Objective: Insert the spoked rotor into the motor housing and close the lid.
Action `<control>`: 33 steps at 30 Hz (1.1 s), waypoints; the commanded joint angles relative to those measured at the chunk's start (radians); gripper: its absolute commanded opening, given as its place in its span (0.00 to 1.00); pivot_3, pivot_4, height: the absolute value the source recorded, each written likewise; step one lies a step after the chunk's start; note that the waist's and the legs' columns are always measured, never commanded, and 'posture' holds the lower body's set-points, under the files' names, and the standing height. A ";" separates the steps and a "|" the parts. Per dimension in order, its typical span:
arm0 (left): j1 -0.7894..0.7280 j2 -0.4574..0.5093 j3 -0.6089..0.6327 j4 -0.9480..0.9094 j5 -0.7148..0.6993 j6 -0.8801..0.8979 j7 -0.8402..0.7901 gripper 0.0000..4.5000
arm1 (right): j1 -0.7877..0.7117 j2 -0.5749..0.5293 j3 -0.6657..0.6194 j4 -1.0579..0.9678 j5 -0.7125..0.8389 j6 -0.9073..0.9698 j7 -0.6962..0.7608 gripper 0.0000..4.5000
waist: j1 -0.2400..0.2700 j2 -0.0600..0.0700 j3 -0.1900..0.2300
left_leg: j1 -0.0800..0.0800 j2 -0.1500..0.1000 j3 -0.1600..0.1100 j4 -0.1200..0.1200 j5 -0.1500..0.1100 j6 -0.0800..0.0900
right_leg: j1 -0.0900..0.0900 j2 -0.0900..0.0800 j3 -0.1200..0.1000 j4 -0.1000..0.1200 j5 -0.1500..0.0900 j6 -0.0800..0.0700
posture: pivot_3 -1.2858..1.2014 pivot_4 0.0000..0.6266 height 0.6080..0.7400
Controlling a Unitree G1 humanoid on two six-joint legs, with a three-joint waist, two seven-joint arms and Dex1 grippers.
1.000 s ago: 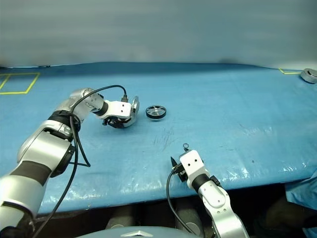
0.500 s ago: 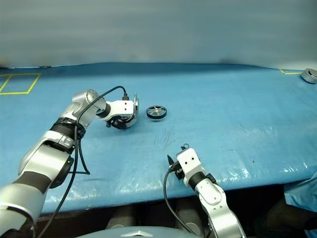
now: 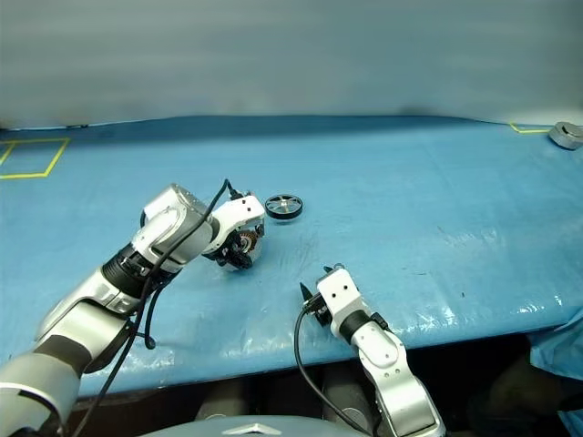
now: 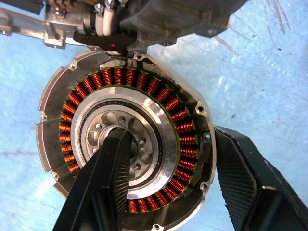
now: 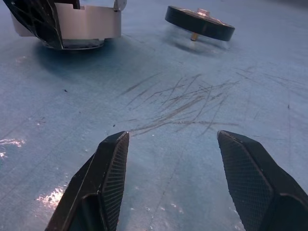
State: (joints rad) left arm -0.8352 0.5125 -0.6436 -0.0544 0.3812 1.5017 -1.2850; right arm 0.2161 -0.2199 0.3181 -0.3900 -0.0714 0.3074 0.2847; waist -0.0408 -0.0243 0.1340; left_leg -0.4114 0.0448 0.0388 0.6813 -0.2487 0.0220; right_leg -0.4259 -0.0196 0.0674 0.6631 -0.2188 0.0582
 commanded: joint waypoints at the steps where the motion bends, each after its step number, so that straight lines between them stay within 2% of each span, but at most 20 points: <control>1: 0.052 -0.033 -0.008 -0.020 -0.071 0.113 0.097 0.50 | -0.023 0.003 -0.002 -0.003 0.009 -0.028 0.010 0.69 | 0.000 0.001 -0.001 | 0.000 0.000 0.000 0.000 0.000 0.000 | 0.000 0.000 0.000 0.000 0.000 0.000 | 0.52 0.24 1.00; 5: 0.074 -0.114 0.074 0.000 -0.105 0.113 0.219 0.50 | -0.035 0.002 0.003 0.010 0.000 -0.033 0.012 0.69 | 0.006 0.005 -0.003 | 0.003 -0.001 0.000 0.001 0.000 0.000 | 0.001 -0.001 0.000 0.000 0.000 0.000 | 0.52 0.24 1.00; 9: 0.093 -0.234 0.222 0.064 -0.105 0.113 0.400 0.50 | -0.023 0.000 0.003 0.006 -0.003 -0.039 0.007 0.69 | 0.021 0.008 -0.005 | 0.007 -0.002 -0.002 0.001 0.000 0.000 | 0.003 -0.002 -0.001 -0.001 0.000 0.000 | 0.52 0.24 1.00; 12: 0.093 -0.294 0.310 0.084 -0.123 0.113 0.489 0.50 | -0.004 -0.009 0.004 0.000 -0.011 -0.038 0.003 0.69 | 0.023 0.008 -0.005 | 0.015 -0.005 -0.005 0.001 0.000 0.000 | 0.012 -0.004 -0.002 -0.003 -0.001 0.001 | 0.52 0.24 1.00; 17: 0.076 -0.392 0.433 0.117 -0.139 0.113 0.616 0.50 | 0.002 -0.013 0.007 0.002 -0.018 -0.039 0.000 0.69 | 0.020 0.008 -0.004 | 0.015 -0.005 -0.008 0.000 0.000 0.000 | 0.013 -0.007 -0.001 -0.003 0.000 0.002 | 0.52 0.24 1.00; 23: 0.074 -0.421 0.461 0.082 -0.181 0.113 0.712 0.50 | -0.015 -0.007 0.019 0.013 -0.030 -0.040 -0.002 0.69 | 0.019 0.008 -0.004 | 0.015 -0.009 -0.009 0.000 0.000 0.000 | 0.013 -0.006 -0.001 -0.004 0.000 0.002 | 0.52 0.24 1.00; 28: 0.077 -0.399 0.437 0.049 -0.237 0.113 0.756 0.50 | -0.017 -0.006 0.023 0.023 -0.035 -0.045 -0.002 0.69 | 0.020 0.006 -0.003 | 0.013 -0.009 -0.010 -0.003 0.000 0.000 | 0.012 -0.007 -0.001 -0.005 -0.001 0.003 | 0.52 0.24 1.00; 29: 0.081 -0.395 0.436 0.050 -0.248 0.113 0.764 0.66 | -0.017 -0.006 0.023 0.025 -0.038 -0.047 -0.003 0.69 | 0.020 0.005 -0.002 | 0.012 -0.009 -0.010 -0.003 0.000 0.000 | 0.012 -0.007 -0.001 -0.005 -0.001 0.003 | 0.52 0.24 1.00; 33: 0.081 -0.394 0.448 0.064 -0.297 0.113 0.794 0.94 | -0.019 -0.007 0.024 0.033 -0.046 -0.051 -0.001 0.69 | 0.016 0.002 0.000 | 0.008 -0.009 -0.009 -0.004 0.000 0.000 | 0.012 -0.006 -0.001 -0.006 -0.001 0.003 | 0.52 0.24 1.00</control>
State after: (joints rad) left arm -0.7623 0.1223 -0.2050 -0.0016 0.1096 1.6063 -0.5025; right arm 0.2088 -0.2285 0.3412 -0.3417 -0.1135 0.2844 0.2841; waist -0.0247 -0.0222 0.1339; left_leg -0.4029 0.0359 0.0297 0.6768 -0.2489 0.0219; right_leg -0.4143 -0.0263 0.0668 0.6572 -0.2201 0.0616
